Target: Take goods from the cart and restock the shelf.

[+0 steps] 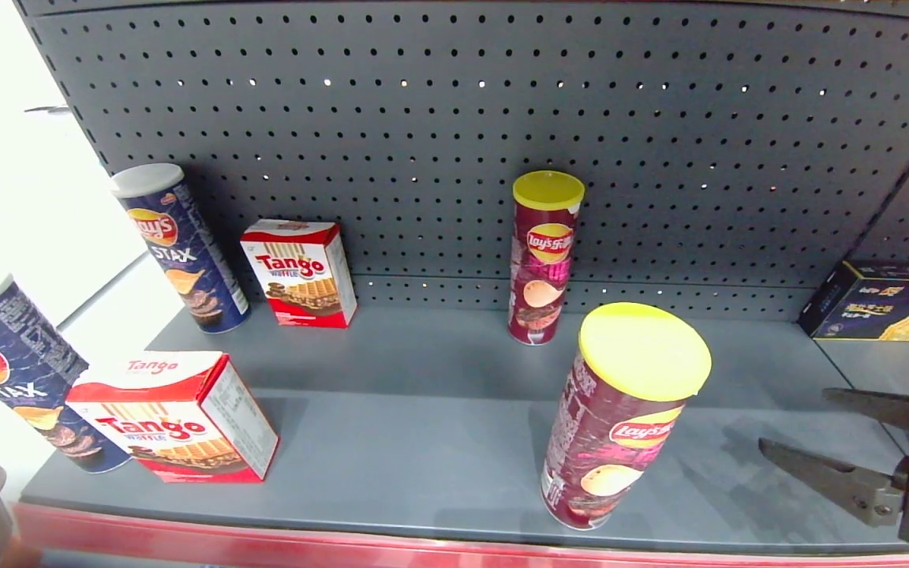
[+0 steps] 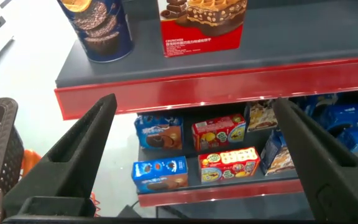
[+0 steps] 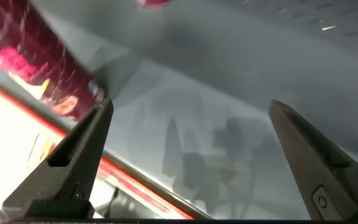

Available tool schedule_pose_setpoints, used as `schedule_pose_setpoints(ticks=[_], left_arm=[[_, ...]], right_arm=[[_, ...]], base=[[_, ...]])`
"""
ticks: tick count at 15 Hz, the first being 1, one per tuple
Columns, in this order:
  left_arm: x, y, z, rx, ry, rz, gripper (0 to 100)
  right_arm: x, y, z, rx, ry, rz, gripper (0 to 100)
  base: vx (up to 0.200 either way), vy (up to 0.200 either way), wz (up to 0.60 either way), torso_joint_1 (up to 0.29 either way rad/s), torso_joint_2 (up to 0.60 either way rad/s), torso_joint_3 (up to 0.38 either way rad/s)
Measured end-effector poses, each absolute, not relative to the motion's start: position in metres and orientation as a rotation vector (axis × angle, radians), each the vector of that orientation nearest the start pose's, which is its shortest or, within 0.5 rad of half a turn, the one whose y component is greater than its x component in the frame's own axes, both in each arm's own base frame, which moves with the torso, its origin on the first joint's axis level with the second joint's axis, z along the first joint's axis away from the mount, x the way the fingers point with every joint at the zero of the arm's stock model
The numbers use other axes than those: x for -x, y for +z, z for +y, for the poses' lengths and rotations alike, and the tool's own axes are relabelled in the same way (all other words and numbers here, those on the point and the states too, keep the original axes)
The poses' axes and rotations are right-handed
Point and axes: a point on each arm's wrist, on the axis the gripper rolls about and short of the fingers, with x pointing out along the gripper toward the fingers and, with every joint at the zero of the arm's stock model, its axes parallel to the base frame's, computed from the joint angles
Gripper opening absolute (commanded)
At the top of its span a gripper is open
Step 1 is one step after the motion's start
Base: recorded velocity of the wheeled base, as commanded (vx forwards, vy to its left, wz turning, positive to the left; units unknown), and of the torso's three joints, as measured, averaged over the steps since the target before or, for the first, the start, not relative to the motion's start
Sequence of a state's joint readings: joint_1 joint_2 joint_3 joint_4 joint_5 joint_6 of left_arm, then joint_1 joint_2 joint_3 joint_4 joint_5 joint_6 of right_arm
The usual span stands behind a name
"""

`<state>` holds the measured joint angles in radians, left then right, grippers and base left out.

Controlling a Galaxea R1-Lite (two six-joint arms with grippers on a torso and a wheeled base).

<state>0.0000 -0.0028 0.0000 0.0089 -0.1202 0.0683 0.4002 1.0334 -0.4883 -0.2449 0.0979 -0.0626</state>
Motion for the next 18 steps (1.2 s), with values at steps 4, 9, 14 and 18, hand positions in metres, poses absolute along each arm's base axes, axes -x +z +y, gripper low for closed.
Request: schedule_pose_setpoints(ticks=[4,9,14,18], left_arm=[[0.023,0.075,-0.003,-0.067,-0.12,0.002,100],[0.023,0.075,-0.003,-0.067,-0.12,0.003,100],[0.023,0.074,-0.003,-0.067,-0.12,0.003,100],[0.023,0.074,-0.003,-0.067,-0.12,0.003,100]], right_arm=[[-0.13,0.188,0.068,0.151,0.558,0.357,100],[-0.136,0.18,0.077,0.2,0.598,0.399,100],[-0.147,0.178,0.089,0.211,0.626,0.412,100],[-0.158,0.179,0.101,0.224,0.636,0.423,100]], base=[[0.0,0.0,0.0,0.0,0.0,0.0],[0.0,0.0,0.0,0.0,0.0,0.0],[0.0,0.0,0.0,0.0,0.0,0.0],[0.0,0.0,0.0,0.0,0.0,0.0]])
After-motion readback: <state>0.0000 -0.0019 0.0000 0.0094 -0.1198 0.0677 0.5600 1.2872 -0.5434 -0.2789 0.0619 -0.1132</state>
